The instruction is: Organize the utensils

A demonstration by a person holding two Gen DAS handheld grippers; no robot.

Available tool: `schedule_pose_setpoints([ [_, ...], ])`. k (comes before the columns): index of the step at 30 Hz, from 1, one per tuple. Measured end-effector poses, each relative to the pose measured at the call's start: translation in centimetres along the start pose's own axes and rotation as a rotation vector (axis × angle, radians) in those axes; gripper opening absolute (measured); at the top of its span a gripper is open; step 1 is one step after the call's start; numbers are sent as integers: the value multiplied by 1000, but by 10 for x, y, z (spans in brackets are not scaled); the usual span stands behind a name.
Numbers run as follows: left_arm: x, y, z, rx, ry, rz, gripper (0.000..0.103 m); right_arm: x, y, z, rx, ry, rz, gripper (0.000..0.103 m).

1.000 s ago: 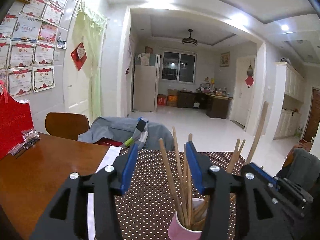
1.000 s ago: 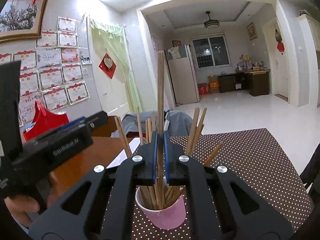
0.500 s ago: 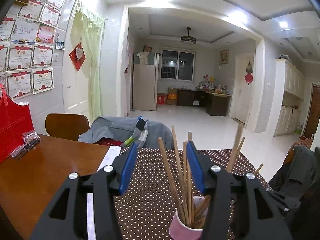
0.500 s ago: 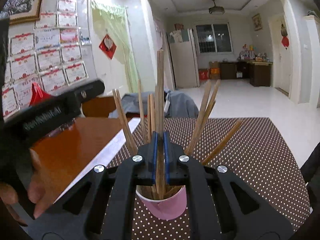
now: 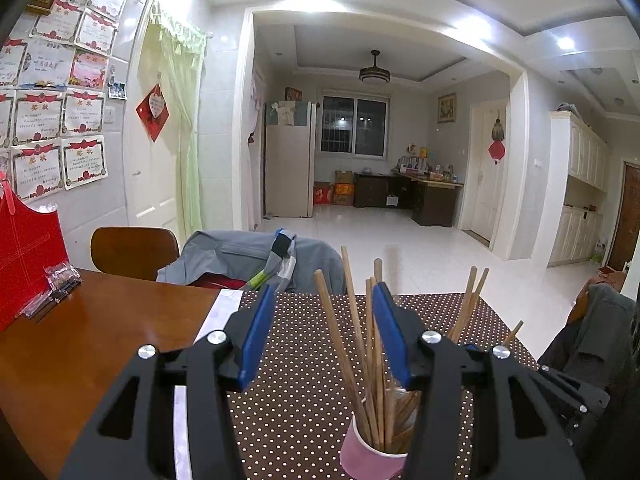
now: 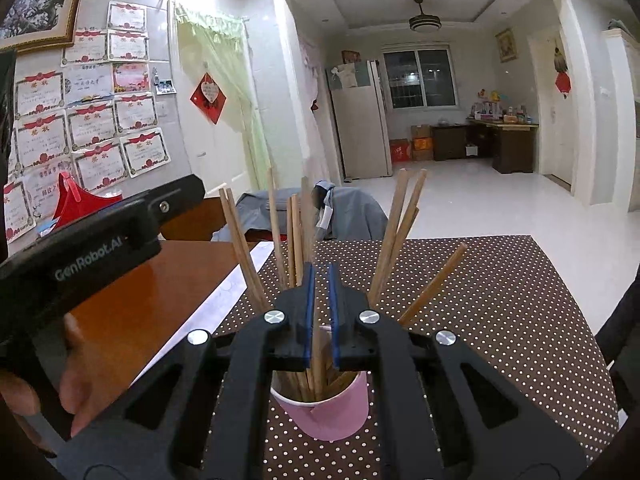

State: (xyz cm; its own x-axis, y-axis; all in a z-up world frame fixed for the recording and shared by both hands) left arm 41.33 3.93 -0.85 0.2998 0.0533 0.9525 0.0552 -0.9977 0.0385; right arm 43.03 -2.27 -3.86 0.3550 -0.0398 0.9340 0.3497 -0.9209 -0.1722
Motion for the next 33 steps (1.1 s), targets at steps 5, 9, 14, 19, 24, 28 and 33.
schedule_pose_setpoints([
  [5,-2,0,0,6,-7,7,51,2,4,-1,-4,5,11,8],
  [9,-3,0,1,10,-21,9,51,3,4,-2,-3,7,14,8],
  [14,-5,3,1,14,-30,23,51,3,4,-3,-4,7,15,8],
  [19,-7,6,-2,2,-41,18,51,3,7,-5,-6,2,25,12],
  [24,-19,2,-12,20,-64,47,51,1,3,-8,-1,-5,31,46],
  [28,-22,-7,-29,39,-61,52,60,-1,0,-20,-10,3,18,50],
  [33,-22,-7,-60,38,-36,58,63,-5,1,-43,-30,3,16,55],
])
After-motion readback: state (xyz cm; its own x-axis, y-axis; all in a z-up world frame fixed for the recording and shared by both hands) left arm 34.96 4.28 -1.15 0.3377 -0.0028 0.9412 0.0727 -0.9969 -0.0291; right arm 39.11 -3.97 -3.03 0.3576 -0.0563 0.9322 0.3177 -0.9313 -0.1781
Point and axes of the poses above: each gripper's, at about its wrist camera, not at the fingertips, and z roughly the way its jaws point, y to its right, x to its top, the point moved 10 cm from there along z, roughly the way its jaws point
